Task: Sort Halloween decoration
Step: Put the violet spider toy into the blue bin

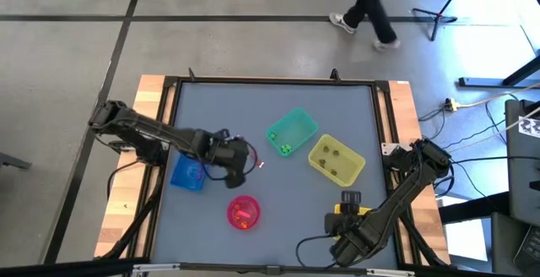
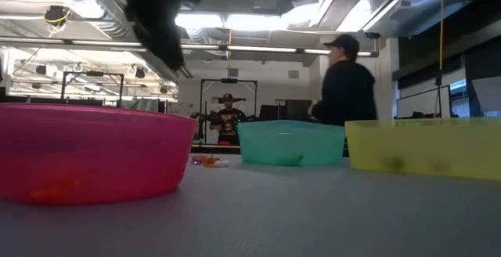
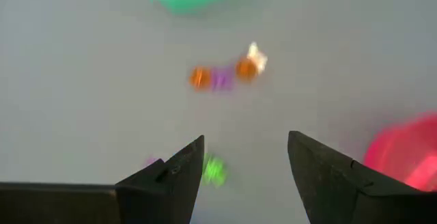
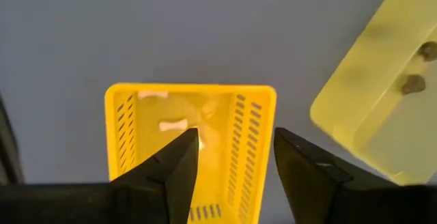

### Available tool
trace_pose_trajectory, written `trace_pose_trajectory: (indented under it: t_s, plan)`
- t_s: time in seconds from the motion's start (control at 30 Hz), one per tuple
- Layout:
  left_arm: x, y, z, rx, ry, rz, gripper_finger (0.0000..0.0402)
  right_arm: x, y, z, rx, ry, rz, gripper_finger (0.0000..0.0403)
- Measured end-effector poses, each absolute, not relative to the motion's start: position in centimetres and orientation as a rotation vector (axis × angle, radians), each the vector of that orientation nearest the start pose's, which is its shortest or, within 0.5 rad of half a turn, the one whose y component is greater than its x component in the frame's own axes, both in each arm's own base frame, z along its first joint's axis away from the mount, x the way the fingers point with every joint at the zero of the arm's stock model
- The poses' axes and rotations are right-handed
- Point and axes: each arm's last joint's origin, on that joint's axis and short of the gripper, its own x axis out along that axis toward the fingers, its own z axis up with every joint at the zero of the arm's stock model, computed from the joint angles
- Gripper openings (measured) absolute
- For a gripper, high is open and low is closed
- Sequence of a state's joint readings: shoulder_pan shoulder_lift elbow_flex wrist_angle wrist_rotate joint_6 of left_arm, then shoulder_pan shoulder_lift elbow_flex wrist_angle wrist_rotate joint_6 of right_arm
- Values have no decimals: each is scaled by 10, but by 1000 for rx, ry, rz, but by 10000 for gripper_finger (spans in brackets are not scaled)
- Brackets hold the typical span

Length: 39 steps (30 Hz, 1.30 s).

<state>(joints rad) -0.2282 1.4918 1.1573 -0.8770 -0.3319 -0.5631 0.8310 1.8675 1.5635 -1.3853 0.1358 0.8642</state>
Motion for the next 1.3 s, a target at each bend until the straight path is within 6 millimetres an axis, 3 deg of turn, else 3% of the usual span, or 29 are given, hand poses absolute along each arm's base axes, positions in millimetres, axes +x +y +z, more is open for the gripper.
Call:
trace_pose_trajectory:
  t_s: [0.23, 0.67, 0.97, 1.3]
  plan:
    - [292, -35, 246, -251, 965, 448, 196, 232, 245, 244, -163, 1474, -195, 189]
    - [287, 4, 239, -235, 1063, 548, 196, 235, 244, 245, -210, 1405, -227, 189]
    - [277, 23, 235, -61, 1267, 307, 196, 236, 246, 245, -189, 1387, -212, 189]
    - [271, 35, 233, 74, 1341, 95, 196, 238, 247, 245, -175, 1376, -203, 189]
